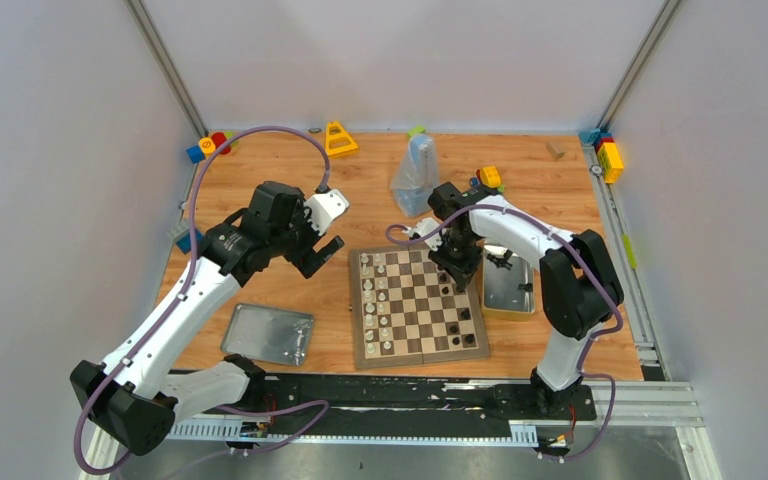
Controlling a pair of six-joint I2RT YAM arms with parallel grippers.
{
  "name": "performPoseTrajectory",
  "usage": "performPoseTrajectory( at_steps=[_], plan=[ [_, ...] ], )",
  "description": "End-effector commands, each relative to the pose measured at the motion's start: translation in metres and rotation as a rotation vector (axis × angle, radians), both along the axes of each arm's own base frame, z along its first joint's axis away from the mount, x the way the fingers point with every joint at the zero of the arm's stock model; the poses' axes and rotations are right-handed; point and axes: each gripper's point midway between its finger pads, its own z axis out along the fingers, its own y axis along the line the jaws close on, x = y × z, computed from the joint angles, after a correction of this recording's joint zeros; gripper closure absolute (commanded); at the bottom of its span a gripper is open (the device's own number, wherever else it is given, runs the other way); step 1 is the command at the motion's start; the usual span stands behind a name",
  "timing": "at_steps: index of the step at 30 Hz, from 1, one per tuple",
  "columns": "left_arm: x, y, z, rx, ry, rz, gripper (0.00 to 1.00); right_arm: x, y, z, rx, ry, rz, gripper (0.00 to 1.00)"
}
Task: Set up the chess pieces on the board
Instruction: Place the chess piece on the chessboard.
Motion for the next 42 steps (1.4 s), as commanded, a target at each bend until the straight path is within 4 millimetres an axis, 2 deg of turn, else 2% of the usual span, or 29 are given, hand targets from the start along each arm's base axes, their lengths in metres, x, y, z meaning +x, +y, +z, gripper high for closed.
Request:
performPoseTrajectory(
  at_steps=[1,24,30,35,42],
  plan=[
    [0.0049,-0.0002,0.012,-0.018,-0.056,-0.006,0.0,0.0084,0.003,0.0047,-0.007,-0.023,0.01,1.0],
    [0.0043,-0.0003,0.0135,-0.021,-0.062,-0.011,0.0,0.004,0.0064,0.0047,0.007,0.008,0.017,0.96],
    [0.0044,-0.0003,0.0128,-0.02,-0.06,-0.011,0.0,0.0054,0.0083,0.0052,0.012,0.007,0.011,0.91],
    [0.0039,-0.0004,0.0128,-0.021,-0.06,-0.013,0.0,0.0058,0.0097,0.0048,0.017,0.011,0.003,0.8],
    [0.0037,0.0002,0.0134,-0.021,-0.064,-0.012,0.0,0.0065,0.009,0.0054,0.012,0.004,0.0,0.75]
  ],
)
